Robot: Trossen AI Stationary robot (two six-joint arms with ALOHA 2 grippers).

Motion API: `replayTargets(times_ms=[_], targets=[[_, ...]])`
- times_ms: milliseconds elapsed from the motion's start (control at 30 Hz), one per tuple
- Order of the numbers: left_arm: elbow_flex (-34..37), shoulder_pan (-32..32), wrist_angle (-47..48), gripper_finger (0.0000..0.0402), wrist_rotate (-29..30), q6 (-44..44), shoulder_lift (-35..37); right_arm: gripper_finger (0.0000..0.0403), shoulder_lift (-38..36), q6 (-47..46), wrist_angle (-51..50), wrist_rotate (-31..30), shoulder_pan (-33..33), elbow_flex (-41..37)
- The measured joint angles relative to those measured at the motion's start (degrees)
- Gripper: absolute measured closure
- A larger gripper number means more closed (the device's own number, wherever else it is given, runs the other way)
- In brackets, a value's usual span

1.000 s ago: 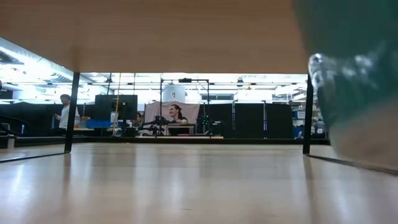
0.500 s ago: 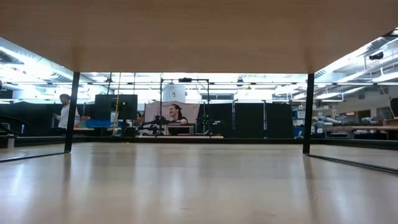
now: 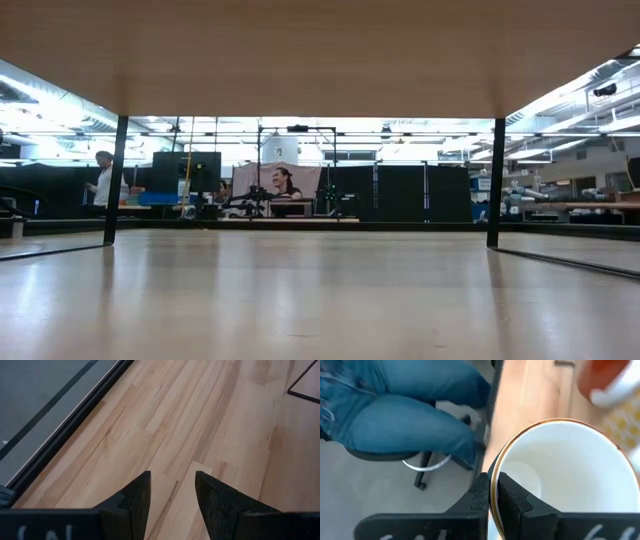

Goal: Place coffee mugs
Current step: Put the light blue mug on the shelf

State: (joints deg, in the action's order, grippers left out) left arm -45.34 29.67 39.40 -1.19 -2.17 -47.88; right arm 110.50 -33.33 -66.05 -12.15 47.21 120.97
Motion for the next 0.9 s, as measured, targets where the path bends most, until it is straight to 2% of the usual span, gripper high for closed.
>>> replayTargets(times_ms=[267, 600, 900], targets=[[0.0, -0.02, 0.0, 0.0242, 0.0, -0.02, -0.02, 0.0375, 0.0, -5.9, -13.01, 0.25, 0.01, 4.58], [0.0, -0.02, 0.0, 0.0242, 0.0, -0.07, -0.02, 0.0375, -0.02, -5.39, -16.56, -2.72, -0.62, 8.37], [0.0, -0.02, 0.0, 0.0242, 0.0, -0.55, -0.01, 0.0375, 0.0, -4.45, -21.56, -6.03, -2.38, 8.52]])
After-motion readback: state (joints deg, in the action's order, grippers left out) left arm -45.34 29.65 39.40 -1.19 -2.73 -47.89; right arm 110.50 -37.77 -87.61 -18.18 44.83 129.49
